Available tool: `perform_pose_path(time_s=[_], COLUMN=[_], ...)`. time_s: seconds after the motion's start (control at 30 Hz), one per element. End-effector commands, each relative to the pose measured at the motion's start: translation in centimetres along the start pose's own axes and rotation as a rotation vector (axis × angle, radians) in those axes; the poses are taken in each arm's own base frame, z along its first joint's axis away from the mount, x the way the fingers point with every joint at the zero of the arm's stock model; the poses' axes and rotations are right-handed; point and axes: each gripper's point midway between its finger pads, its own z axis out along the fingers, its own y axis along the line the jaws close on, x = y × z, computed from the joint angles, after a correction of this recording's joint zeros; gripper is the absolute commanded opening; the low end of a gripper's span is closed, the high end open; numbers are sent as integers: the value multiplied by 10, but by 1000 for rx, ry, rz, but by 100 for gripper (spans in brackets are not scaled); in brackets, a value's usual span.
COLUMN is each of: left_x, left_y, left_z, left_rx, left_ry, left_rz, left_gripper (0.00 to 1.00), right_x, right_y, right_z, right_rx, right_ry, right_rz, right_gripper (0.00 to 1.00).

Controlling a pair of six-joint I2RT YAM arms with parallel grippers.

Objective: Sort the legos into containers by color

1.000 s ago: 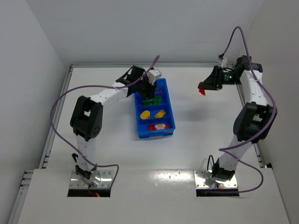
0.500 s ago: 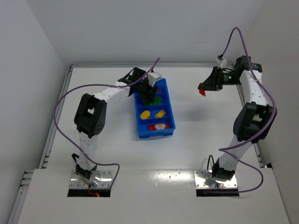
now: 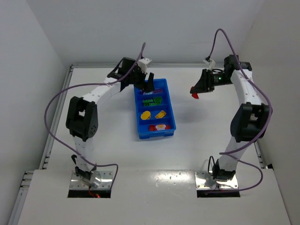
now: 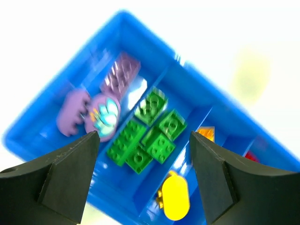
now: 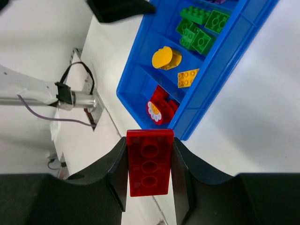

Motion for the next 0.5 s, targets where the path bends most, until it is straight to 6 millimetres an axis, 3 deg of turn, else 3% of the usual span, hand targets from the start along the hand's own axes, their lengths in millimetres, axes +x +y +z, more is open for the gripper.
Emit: perform_pose_path(time_s=[0.0,0.03,0.1,0.17,0.27,0.37,0.47], left_x=[-102,-118,-136,-145,-153,-155,-144], left_y=[-8,-3,7,22,42,67,95], left_z=[-62,-83,-106,-132,-165,-198,-220], left_rx=[-41,-66,-107,-164,-242,-318,-376], left_ry=[-287,-342,-418,-467,-512,-547,-546], left_rz=[18,-9,-30,-45,-56,-74,-121], left_gripper=[84,84,84,85,94,95,100], right_x=[-8,-6,-5,1,13,30,44], right_y=[17,19,26,36,49,61,75], right_z=[4,12,22,41,66,97,127], right_rx=[16,22,23,1,-16,-44,-52], right_ry=[4,26,54,102,171,245,307], right_rz=[-124,-145,-181,-244,-327,-408,-507], right_gripper=[0,0,0,0,0,0,0])
